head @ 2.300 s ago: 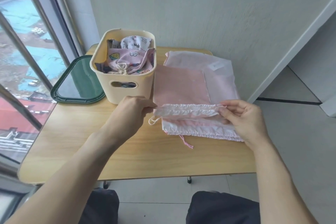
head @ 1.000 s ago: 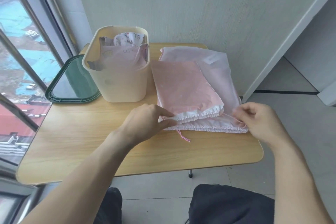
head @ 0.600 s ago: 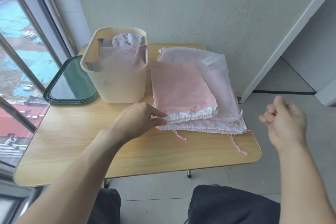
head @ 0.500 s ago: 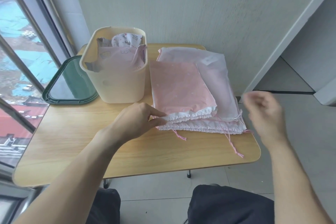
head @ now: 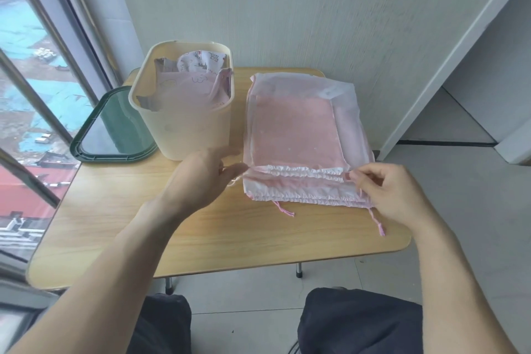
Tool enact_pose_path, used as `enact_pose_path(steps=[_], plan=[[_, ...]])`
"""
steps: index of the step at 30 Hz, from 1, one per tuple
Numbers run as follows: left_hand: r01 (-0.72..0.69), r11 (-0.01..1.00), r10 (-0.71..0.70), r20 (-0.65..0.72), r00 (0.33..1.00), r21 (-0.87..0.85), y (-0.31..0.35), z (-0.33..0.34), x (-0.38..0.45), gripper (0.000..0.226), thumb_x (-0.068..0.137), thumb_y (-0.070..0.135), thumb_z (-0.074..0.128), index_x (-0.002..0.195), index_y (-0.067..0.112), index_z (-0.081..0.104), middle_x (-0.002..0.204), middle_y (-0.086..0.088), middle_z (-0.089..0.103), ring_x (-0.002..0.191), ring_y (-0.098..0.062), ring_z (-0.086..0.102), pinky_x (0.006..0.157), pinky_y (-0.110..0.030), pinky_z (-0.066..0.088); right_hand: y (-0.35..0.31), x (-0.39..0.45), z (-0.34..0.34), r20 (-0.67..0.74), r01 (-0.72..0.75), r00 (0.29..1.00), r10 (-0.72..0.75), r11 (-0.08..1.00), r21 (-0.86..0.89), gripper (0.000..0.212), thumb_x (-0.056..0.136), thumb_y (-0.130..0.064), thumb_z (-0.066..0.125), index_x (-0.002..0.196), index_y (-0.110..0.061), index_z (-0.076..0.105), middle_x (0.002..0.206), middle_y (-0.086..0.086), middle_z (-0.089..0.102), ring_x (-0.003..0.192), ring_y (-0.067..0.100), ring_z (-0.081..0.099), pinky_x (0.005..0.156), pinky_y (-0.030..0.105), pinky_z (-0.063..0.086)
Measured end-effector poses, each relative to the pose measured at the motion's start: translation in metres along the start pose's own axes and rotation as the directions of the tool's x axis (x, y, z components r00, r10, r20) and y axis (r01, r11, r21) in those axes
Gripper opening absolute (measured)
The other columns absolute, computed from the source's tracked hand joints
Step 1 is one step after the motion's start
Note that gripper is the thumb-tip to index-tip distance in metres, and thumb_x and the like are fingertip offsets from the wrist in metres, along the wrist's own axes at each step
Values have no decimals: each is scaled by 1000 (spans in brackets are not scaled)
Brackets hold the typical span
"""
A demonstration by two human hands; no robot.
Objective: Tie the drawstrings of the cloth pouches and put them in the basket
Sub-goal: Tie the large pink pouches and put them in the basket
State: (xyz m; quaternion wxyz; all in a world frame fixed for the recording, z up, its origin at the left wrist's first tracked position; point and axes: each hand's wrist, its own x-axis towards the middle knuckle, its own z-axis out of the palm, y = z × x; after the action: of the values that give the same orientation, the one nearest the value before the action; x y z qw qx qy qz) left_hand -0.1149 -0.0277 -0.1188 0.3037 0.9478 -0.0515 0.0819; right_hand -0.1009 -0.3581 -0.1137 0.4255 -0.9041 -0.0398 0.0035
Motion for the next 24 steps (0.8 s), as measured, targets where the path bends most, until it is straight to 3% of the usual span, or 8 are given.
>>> enact_pose_path(steps=[2, 5, 8, 13, 17, 19, 21, 24], plan=[[26, 999, -27, -18, 999, -22, -3, -3, 1, 32, 95, 38, 62, 71, 20, 71, 44, 8, 53, 44, -8, 49, 49, -24, 34, 5, 0, -5, 37, -41, 999, 37, 992, 117, 22, 102, -21, 59, 86, -17, 74, 68, 11, 69, 49, 40, 54, 43, 40, 50], [81, 986, -85, -19, 996, -148, -2, -2, 2, 43, 99, 33, 57, 64, 11, 68, 41, 17, 50, 41, -5, 46, 43, -16, 31, 9, -1, -9, 123, -125, 988, 98, 963, 237, 35, 102, -27, 56, 72, -12, 60, 56, 11, 47, 43, 22, 41, 49, 35, 41], [164, 887, -203, -46, 978, -433, -2, -2, 5, 47, 96, 39, 59, 55, 17, 60, 43, 10, 44, 45, -10, 39, 47, -24, 33, 5, -2, -14, 184, -199, 971, 154, 946, 255, 48, 93, -52, 54, 63, -15, 54, 55, -1, 26, 48, 14, 20, 49, 27, 20], [152, 391, -259, 49, 965, -908, 6, 0, 10, 37, 84, 27, 63, 48, 21, 57, 63, -7, 49, 63, -20, 50, 63, -32, 40, 4, -3, -26, 363, -249, 918, 160, 945, 211, 70, 81, -79, 56, 51, -19, 38, 55, 1, 21, 52, 17, 18, 48, 23, 28], [95, -4, -308, 92, 947, -995, 15, -1, 10, 38, 95, 11, 49, 59, 14, 64, 64, -7, 60, 76, -23, 64, 82, -34, 51, 11, -8, -33, 422, -284, 895, 144, 914, 290, 71, 55, -76, 82, 63, -7, 64, 62, 3, 34, 58, 16, 31, 48, 20, 29], [78, -113, -280, 107, 954, -991, 19, -7, 8, 38, 98, 10, 43, 64, 9, 58, 59, -7, 60, 84, -28, 68, 96, -39, 51, 8, -6, -30, 342, -323, 926, 160, 805, 497, 63, 57, -63, 89, 68, -3, 73, 69, 12, 46, 64, 17, 43, 47, 22, 35], [66, -214, -248, 119, 961, -975, 19, -11, 7, 37, 99, 11, 44, 61, 14, 41, 47, -3, 43, 63, -25, 60, 96, -41, 52, 3, -1, -26, 202, -260, 966, 164, 581, 772, 45, 83, -42, 73, 50, -13, 67, 75, 11, 64, 73, 22, 57, 59, 25, 48], [114, -216, -235, 165, 958, -970, 18, -10, 5, 47, 101, 18, 44, 64, 23, 16, 47, 4, 13, 43, -13, 21, 71, -31, 55, -8, 3, -22, 105, -123, 987, 118, 161, 979, 58, 103, -35, 47, 46, -23, 50, 87, 3, 70, 104, 25, 70, 93, 36, 52]])
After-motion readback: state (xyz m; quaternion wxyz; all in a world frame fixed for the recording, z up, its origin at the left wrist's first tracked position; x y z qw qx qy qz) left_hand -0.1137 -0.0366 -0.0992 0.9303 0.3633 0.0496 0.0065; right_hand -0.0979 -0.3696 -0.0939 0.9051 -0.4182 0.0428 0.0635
